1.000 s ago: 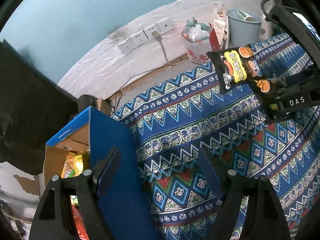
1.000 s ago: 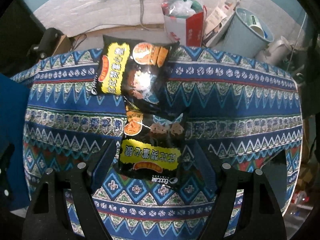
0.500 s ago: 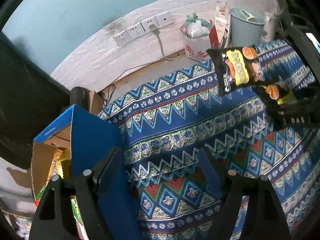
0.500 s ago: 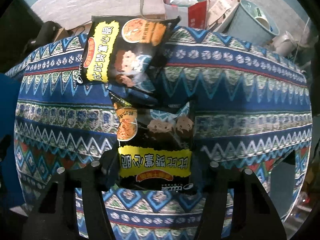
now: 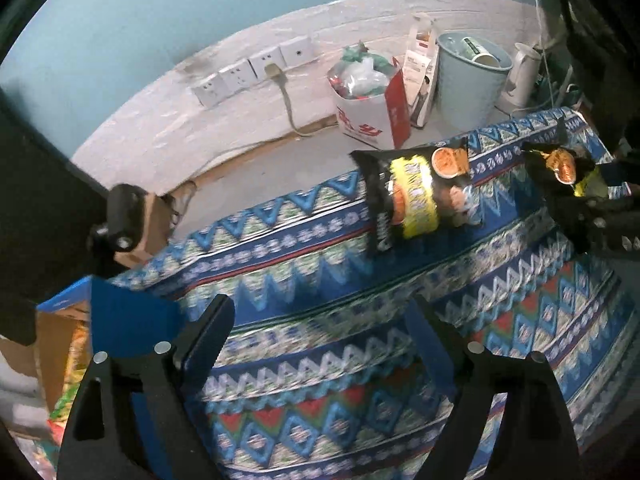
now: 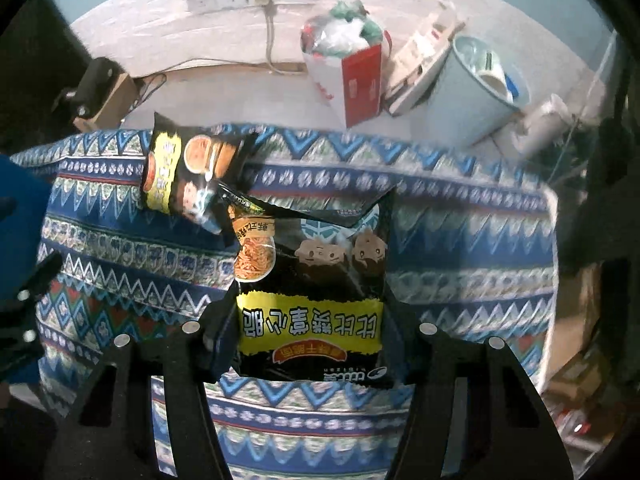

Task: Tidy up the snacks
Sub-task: 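Lift the black snack bag with the right gripper while the left grasps a second black bag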

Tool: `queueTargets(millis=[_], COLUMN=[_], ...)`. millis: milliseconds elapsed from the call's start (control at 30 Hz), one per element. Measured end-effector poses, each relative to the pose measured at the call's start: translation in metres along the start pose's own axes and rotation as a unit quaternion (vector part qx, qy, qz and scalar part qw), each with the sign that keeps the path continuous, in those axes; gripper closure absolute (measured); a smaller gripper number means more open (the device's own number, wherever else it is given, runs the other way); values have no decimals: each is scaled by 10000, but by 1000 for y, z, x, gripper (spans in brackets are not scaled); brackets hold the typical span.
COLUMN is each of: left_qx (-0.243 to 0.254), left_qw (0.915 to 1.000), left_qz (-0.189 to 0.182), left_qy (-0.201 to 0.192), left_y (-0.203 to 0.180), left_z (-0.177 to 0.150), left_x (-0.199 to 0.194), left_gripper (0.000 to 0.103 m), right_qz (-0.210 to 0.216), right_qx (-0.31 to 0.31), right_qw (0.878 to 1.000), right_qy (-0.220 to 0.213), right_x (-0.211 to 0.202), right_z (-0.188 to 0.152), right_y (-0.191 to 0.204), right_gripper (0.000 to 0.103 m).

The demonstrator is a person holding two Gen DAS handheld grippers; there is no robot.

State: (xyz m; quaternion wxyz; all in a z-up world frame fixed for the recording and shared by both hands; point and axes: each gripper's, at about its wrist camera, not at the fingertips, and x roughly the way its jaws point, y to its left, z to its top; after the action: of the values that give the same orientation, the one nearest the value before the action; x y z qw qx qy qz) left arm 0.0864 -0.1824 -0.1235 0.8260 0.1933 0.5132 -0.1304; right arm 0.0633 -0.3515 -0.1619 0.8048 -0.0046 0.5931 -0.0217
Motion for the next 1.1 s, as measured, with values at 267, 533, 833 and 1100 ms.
queueTargets(millis=[267,533,833,1100], left_qx=[-458,-860,-910,-1158], left_qw=[9974,9914,9897,9860], left_qz=[-530,-967,-1026,-1123], left_qy=[176,207,405,434], left_y=[-9,-14,-34,-39], left_z=[34,55,66,72], left_x=[30,43,70,81], left_gripper=[15,15,12,9], right_qz=[-246,-417,-242,-255], right_qx=[-873,-1124,-856,-995], right_qw=[9959,9928,9960,9947], right_qy=[47,43,0,0], right_x=[7,23,26,32], right_z=[12,17,23,21], right_y=[3,-5,-15,-8], right_gripper=[44,44,44,44])
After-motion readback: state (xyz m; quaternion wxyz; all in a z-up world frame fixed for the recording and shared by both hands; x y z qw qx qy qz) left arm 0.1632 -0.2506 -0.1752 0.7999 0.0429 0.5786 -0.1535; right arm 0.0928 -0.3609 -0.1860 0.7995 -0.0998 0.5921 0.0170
